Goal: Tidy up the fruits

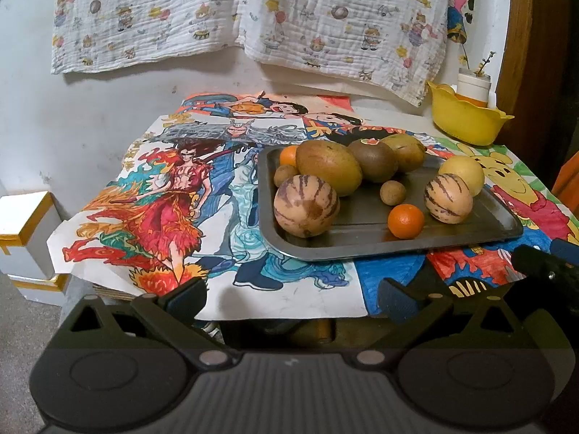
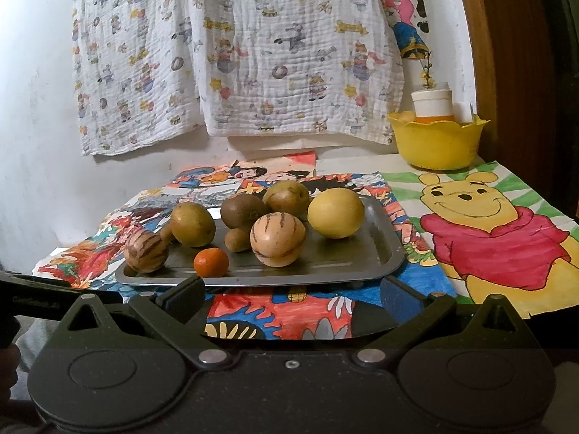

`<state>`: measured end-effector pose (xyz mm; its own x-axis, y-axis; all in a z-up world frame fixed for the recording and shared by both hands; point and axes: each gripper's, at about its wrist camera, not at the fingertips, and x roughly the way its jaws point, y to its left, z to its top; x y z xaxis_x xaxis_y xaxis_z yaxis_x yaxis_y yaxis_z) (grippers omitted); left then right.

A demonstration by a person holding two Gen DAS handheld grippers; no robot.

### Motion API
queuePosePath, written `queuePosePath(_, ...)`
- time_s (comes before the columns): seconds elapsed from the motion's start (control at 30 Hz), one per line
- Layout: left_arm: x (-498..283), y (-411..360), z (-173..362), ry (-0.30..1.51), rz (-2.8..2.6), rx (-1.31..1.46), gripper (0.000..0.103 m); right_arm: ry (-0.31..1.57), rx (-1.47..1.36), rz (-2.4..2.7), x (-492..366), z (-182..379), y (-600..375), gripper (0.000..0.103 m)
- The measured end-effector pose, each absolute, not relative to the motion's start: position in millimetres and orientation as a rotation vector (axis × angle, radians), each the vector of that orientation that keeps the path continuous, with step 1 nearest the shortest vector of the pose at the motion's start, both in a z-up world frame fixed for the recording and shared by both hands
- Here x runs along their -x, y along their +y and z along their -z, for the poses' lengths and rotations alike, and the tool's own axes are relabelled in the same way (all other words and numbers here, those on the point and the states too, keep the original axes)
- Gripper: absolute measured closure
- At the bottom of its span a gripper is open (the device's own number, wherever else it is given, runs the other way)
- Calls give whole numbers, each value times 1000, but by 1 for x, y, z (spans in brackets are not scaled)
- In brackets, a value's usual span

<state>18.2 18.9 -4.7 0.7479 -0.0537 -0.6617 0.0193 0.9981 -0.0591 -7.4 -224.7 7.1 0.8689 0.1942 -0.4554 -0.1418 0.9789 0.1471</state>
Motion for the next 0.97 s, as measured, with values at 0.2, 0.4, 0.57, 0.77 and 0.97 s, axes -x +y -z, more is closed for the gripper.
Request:
queuePosePath(0.2,-20,19,6,737,28,49,2,493,-116,-170,5,-5,-226,1)
queuePosePath(0.4,-21,19,7,743,22,44,3,499,-106,-179,2,-4,-225,1)
queuePosePath(0.57,-21,18,6,742,28,41,2,499,-110,-176,2,-4,-225,1)
queuePosePath(0.77,-21,20,7,742,34,59,1,499,-113,-182,2,-4,-225,1)
queuePosePath(0.97,-20,20,7,742,31,62,1,502,-112,-182,1,-4,-226,1)
